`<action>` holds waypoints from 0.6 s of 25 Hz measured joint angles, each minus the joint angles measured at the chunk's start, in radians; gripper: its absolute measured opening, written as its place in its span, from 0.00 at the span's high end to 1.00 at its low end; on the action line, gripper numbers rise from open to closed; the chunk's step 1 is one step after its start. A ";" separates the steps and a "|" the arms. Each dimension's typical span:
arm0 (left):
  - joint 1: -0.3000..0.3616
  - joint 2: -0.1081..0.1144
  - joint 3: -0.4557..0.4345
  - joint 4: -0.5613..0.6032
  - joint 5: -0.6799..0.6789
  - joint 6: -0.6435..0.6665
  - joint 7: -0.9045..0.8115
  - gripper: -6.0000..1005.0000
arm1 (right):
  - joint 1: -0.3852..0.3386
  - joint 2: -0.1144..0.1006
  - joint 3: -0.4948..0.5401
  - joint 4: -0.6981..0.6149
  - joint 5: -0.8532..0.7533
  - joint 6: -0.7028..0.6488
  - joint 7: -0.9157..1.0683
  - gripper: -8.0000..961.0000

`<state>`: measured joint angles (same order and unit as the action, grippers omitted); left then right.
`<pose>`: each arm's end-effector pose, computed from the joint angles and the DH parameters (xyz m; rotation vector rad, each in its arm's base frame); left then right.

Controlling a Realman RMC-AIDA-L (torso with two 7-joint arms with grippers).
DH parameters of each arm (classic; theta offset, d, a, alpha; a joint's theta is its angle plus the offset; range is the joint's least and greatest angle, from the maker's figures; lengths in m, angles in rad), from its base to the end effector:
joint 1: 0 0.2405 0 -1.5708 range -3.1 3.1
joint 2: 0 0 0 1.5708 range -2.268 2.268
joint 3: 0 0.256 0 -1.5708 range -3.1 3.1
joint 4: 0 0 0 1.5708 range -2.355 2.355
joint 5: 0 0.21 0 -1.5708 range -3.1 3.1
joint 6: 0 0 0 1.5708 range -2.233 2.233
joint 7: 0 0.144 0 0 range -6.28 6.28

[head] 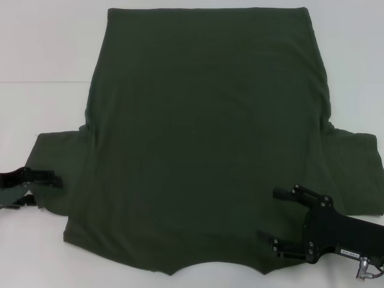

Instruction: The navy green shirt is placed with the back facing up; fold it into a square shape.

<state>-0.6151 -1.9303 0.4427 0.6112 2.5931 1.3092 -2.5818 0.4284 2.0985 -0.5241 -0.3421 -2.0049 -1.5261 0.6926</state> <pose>-0.3564 0.3555 0.0639 -1.7606 -2.0396 -0.2710 0.3035 0.2714 -0.0461 -2.6018 0.2430 0.7399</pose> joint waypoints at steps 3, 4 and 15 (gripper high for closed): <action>0.000 0.000 0.003 -0.001 0.002 -0.008 0.004 0.30 | 0.000 0.000 0.001 0.000 0.000 -0.004 0.000 0.02; 0.000 -0.001 0.004 -0.001 0.004 -0.009 0.012 0.31 | 0.000 -0.001 0.002 0.000 0.000 -0.005 0.000 0.02; -0.002 -0.005 0.014 0.003 0.013 -0.014 0.010 0.63 | 0.001 -0.002 0.004 -0.001 0.000 -0.011 -0.001 0.02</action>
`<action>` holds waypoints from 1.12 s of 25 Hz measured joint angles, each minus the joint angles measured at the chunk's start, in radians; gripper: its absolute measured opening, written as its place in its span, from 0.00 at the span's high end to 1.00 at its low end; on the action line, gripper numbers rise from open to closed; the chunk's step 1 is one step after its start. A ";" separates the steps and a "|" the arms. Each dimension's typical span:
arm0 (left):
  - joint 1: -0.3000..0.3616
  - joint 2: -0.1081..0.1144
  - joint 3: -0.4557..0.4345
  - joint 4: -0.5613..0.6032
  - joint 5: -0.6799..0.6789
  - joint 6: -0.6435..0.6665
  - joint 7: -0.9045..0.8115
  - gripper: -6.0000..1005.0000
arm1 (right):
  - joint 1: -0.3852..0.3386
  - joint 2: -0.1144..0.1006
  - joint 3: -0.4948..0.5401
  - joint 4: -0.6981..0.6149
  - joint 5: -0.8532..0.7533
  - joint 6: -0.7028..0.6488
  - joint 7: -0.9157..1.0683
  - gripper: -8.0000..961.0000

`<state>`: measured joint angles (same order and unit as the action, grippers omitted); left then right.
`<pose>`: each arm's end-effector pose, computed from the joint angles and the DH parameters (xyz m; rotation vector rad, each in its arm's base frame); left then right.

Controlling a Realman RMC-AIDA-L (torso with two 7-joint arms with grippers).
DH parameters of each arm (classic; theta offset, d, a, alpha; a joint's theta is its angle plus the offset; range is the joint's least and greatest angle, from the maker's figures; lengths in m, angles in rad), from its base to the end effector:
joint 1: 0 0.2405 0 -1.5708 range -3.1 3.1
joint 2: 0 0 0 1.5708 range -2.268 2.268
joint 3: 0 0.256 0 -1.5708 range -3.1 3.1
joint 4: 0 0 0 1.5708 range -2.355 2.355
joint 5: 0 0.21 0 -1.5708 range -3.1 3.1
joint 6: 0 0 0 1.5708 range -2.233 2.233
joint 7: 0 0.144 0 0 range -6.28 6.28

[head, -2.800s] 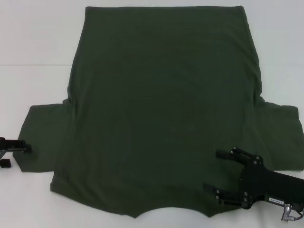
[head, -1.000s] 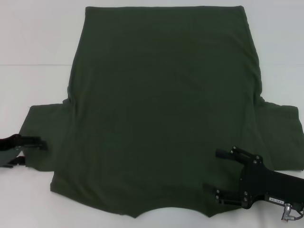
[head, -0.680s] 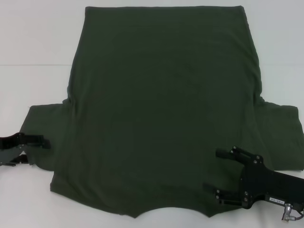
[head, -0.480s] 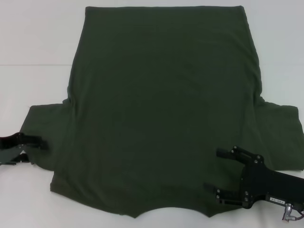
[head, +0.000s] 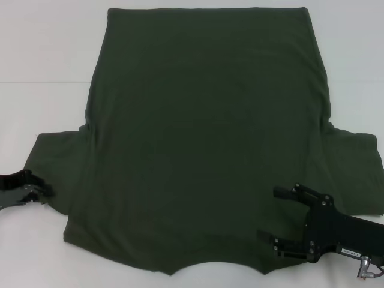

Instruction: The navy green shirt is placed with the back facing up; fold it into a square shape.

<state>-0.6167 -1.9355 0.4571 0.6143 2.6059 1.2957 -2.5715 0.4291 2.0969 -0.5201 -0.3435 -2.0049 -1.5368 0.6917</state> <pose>-0.3571 0.3560 0.0616 -1.7754 -2.0148 -0.2377 0.3026 0.2715 -0.0445 -2.6003 0.2358 0.7504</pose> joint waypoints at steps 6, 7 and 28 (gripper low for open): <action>0.000 0.001 0.000 0.000 -0.006 -0.005 0.005 0.75 | 0.000 0.000 0.000 0.000 0.000 0.000 0.000 0.02; 0.000 0.001 0.000 0.000 -0.007 -0.005 0.007 0.77 | 0.001 0.000 0.000 0.000 0.000 0.000 0.000 0.02; -0.005 0.046 -0.006 0.104 -0.014 0.018 0.051 0.97 | 0.004 -0.001 0.000 -0.002 0.014 -0.005 -0.002 0.02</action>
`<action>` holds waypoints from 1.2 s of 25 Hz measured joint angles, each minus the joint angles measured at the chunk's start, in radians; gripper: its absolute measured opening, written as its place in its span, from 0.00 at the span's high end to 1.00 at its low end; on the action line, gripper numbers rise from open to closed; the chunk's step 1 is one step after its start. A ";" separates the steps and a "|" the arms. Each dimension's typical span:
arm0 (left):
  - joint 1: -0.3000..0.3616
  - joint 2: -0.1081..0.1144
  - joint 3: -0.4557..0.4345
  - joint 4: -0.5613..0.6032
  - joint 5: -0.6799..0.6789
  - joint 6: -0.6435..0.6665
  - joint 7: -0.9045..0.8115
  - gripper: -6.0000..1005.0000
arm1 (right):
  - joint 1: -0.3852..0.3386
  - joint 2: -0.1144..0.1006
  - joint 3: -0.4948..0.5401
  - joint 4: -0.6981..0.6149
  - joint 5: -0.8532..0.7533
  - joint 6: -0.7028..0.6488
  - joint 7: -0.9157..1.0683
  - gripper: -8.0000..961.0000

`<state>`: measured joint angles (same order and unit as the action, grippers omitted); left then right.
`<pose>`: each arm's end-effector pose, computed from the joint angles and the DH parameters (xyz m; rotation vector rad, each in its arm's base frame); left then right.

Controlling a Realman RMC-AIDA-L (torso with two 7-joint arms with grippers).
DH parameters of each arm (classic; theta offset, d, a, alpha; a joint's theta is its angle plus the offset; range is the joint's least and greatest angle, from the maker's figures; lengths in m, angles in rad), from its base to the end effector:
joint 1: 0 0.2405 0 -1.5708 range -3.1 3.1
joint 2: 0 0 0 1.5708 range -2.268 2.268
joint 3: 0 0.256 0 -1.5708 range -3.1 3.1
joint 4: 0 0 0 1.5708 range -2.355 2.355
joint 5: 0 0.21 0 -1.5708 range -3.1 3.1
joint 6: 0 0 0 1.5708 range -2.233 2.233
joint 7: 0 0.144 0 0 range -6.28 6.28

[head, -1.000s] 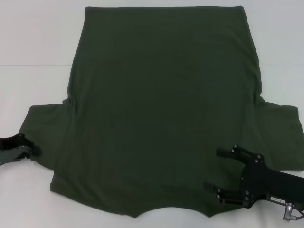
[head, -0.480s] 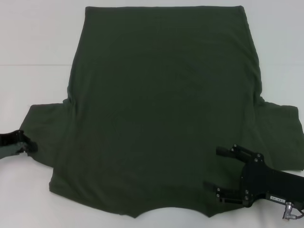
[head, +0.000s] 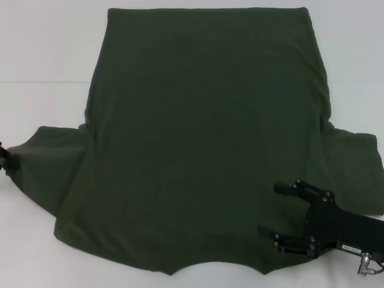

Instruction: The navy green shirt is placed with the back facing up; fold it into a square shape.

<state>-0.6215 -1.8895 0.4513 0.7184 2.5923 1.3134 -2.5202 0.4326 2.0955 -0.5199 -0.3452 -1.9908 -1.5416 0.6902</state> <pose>-0.3534 0.3727 0.1098 -1.7981 -1.8263 -0.2464 0.3008 0.2740 -0.0422 -2.5877 0.2263 0.7621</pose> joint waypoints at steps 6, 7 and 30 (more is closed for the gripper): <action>-0.027 0.006 0.008 0.000 0.000 0.012 -0.004 0.97 | 0.000 0.001 0.000 0.000 0.000 0.000 0.000 0.02; -0.032 0.006 0.008 0.000 0.000 0.017 -0.005 0.97 | 0.000 0.001 0.000 0.000 0.000 0.000 0.000 0.02; -0.113 -0.028 0.064 0.071 0.005 0.082 -0.043 0.97 | 0.000 0.001 0.000 0.000 0.000 -0.015 0.007 0.02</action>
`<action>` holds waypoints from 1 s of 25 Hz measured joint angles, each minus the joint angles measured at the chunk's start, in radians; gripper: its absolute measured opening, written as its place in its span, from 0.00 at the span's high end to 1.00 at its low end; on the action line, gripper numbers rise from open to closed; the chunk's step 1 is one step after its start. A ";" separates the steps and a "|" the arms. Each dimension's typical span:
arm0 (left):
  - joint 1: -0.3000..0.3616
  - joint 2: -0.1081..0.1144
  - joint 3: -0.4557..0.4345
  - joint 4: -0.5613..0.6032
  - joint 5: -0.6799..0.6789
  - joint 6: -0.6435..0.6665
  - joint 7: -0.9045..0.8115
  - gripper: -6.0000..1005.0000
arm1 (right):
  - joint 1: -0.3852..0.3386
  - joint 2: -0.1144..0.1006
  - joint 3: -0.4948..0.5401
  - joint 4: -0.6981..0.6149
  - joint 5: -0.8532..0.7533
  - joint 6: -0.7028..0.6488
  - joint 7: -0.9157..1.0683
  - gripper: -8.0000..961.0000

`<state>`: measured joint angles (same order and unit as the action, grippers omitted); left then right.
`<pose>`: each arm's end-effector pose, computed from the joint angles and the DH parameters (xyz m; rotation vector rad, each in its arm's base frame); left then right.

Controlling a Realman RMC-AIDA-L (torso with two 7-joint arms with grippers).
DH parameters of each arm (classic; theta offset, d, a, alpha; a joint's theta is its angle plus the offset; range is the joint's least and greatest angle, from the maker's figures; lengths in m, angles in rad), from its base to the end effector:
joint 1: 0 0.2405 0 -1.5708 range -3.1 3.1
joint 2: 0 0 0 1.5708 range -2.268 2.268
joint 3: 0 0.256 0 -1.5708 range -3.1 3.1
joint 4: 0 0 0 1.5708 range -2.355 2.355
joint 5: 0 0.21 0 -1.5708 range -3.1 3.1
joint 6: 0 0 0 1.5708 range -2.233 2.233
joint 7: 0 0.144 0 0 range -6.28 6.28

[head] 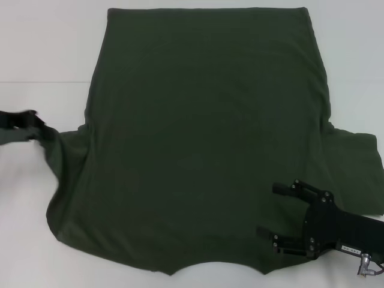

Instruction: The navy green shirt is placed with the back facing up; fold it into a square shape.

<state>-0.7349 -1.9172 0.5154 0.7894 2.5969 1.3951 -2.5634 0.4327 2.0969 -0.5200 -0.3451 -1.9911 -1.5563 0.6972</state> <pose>-0.2932 0.4054 0.1008 -1.9768 -1.7415 -0.2258 0.2987 0.2727 -0.0424 -2.5927 0.2296 0.7835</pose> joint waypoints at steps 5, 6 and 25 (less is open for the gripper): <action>-0.011 -0.076 0.026 0.027 -0.001 -0.014 0.004 0.96 | 0.001 0.000 0.000 0.000 0.000 0.003 0.001 0.02; -0.012 -0.099 0.043 0.040 -0.001 -0.027 0.006 0.96 | 0.001 0.000 0.000 0.000 0.001 0.003 0.001 0.02; -0.017 -0.224 0.233 0.027 -0.003 -0.139 0.024 0.88 | -0.006 0.000 0.002 0.004 0.002 0.008 0.002 0.02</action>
<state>-0.7516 -2.1412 0.7484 0.8159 2.5942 1.2565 -2.5397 0.4268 2.0972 -0.5184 -0.3416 -1.9895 -1.5482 0.6995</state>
